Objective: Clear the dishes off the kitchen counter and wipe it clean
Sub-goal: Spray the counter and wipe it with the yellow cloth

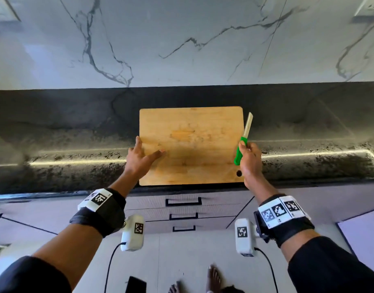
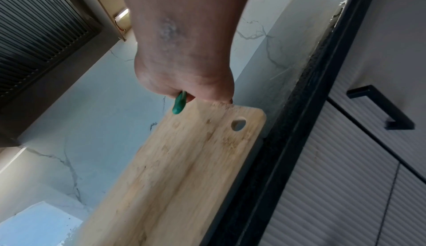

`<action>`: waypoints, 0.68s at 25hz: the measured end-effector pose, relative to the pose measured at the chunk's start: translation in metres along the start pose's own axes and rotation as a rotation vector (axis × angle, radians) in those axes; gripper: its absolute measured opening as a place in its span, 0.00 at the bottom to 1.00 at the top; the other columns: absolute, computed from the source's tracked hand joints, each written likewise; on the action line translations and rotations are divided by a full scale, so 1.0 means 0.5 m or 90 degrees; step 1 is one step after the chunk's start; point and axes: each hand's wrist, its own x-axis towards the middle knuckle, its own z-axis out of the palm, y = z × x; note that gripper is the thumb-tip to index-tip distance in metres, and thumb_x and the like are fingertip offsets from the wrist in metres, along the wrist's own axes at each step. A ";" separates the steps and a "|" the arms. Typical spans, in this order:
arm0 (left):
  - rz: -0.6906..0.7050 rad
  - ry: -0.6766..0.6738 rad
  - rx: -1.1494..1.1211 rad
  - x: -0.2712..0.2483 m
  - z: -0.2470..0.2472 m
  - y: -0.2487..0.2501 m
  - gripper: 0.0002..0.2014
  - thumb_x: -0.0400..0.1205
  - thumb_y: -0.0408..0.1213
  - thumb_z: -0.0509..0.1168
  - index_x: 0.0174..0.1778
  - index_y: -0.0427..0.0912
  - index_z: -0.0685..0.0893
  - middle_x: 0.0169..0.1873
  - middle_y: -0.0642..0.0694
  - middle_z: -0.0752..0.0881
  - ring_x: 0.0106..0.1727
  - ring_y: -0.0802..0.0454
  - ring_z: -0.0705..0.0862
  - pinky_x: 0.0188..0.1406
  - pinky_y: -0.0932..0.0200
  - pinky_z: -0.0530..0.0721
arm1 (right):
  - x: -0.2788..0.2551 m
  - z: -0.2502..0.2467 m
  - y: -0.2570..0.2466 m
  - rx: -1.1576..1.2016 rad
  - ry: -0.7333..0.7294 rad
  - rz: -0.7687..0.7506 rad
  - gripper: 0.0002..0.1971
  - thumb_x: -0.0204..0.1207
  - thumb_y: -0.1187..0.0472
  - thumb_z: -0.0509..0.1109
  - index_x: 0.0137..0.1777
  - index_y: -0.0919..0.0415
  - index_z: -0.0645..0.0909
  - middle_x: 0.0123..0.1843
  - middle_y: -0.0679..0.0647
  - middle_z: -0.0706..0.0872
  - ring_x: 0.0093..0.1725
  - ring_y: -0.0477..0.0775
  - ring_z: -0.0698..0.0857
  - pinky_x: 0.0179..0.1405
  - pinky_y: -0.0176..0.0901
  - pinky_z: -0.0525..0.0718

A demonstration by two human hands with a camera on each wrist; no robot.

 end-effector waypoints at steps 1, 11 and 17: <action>-0.020 0.000 0.002 -0.011 0.000 -0.006 0.57 0.59 0.76 0.73 0.81 0.55 0.61 0.65 0.50 0.83 0.68 0.44 0.80 0.70 0.37 0.78 | -0.007 -0.003 0.004 -0.005 -0.006 0.010 0.11 0.85 0.56 0.63 0.40 0.52 0.75 0.43 0.58 0.78 0.38 0.52 0.77 0.33 0.44 0.75; -0.079 0.058 -0.141 -0.036 -0.004 0.091 0.34 0.80 0.46 0.72 0.77 0.36 0.67 0.59 0.51 0.80 0.63 0.51 0.78 0.55 0.62 0.74 | 0.009 0.031 -0.038 -0.089 -0.099 0.075 0.10 0.87 0.53 0.60 0.50 0.60 0.75 0.42 0.53 0.77 0.38 0.49 0.76 0.34 0.41 0.72; -0.124 0.076 -0.139 0.005 -0.028 0.069 0.35 0.76 0.55 0.73 0.73 0.39 0.72 0.70 0.43 0.77 0.69 0.48 0.75 0.62 0.53 0.72 | 0.042 0.082 -0.035 -0.133 -0.155 0.091 0.11 0.87 0.55 0.59 0.47 0.62 0.76 0.39 0.53 0.76 0.35 0.48 0.74 0.33 0.41 0.71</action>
